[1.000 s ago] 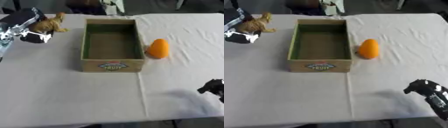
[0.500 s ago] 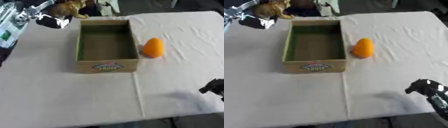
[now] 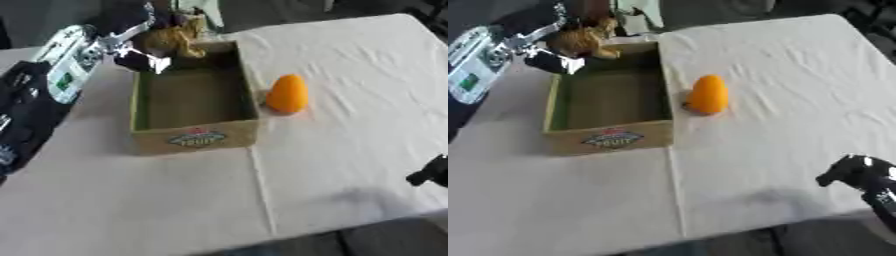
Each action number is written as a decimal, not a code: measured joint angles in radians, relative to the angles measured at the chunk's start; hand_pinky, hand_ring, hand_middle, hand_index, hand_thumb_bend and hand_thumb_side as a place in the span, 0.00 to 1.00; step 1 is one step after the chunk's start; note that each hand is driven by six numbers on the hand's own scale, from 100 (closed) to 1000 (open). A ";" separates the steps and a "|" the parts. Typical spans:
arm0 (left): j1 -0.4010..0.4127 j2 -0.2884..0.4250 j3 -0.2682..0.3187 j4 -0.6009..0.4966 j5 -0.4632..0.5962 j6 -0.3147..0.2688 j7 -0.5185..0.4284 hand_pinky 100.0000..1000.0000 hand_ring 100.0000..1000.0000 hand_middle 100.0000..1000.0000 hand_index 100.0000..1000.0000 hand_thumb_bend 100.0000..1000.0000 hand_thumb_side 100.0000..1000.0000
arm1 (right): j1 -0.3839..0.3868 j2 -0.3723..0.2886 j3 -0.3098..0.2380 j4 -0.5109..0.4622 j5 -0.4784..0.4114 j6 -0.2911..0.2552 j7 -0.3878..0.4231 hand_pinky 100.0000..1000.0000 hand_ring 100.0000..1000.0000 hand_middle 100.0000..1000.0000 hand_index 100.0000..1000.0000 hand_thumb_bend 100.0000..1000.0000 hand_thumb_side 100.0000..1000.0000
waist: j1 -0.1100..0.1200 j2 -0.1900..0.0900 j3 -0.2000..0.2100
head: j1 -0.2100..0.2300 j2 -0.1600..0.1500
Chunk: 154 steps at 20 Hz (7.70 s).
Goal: Pick up objects on the table and place them in the box.
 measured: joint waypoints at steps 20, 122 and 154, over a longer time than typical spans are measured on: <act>0.082 -0.023 -0.039 0.000 0.086 -0.080 -0.325 0.71 0.59 0.59 0.76 0.42 0.33 | 0.010 0.000 -0.005 -0.006 -0.001 0.002 0.002 0.68 0.57 0.54 0.70 0.00 0.60 | -0.012 -0.012 0.037 | -0.019 0.000; 0.669 -0.316 0.280 -0.739 0.666 0.318 0.125 0.67 0.46 0.47 0.72 0.00 0.20 | -0.603 -0.140 0.072 0.830 1.019 -0.536 -0.699 0.68 0.68 0.58 0.17 0.00 0.01 | -0.043 0.028 0.405 | -0.255 -0.007; 0.651 -0.314 0.274 -0.739 0.690 0.292 0.115 0.68 0.45 0.47 0.72 0.00 0.16 | -0.707 -0.214 0.071 0.676 0.587 -0.473 -0.589 0.67 0.61 0.51 0.11 0.00 0.00 | -0.061 0.011 0.460 | -0.281 -0.009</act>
